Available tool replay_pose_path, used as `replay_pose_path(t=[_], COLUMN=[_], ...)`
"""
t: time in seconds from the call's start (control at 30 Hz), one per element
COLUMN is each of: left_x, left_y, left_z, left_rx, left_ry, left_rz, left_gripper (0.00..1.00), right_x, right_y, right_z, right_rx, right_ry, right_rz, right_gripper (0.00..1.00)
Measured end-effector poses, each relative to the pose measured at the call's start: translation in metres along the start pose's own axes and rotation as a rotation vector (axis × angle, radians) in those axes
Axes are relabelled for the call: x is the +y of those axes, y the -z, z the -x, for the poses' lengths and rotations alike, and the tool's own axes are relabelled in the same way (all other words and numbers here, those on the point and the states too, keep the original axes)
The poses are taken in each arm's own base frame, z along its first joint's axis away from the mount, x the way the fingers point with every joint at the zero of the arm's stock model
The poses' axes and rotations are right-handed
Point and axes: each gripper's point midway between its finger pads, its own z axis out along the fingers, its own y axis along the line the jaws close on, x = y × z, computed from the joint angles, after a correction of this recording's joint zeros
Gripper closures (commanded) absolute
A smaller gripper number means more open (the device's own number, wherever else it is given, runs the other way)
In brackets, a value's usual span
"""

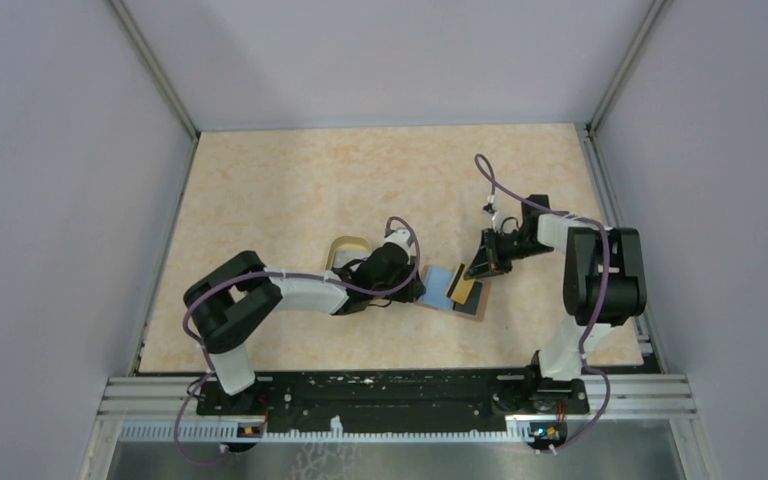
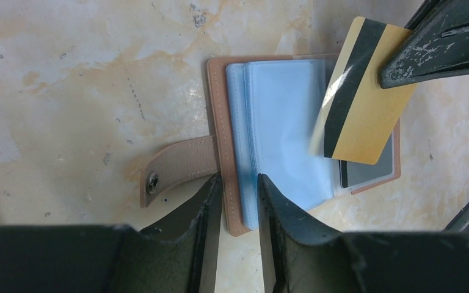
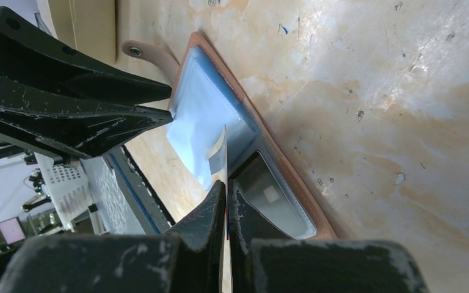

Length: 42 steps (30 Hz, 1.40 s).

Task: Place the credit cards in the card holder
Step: Insert the credit card into the card holder.

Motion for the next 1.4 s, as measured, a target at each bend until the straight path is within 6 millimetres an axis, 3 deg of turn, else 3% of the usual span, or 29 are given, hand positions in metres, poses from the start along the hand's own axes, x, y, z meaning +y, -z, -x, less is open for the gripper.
replay_pose_path(t=[1.4], left_x=[-0.005], left_y=[0.004], left_z=[-0.008], left_rx=[0.021], left_ry=[0.012], left_rz=[-0.045], left_gripper=[0.67], right_x=[-0.003], right_y=[-0.014], right_z=[-0.022], right_rx=[0.072], right_ry=[-0.277], right_rz=[0.032], right_gripper=[1.00])
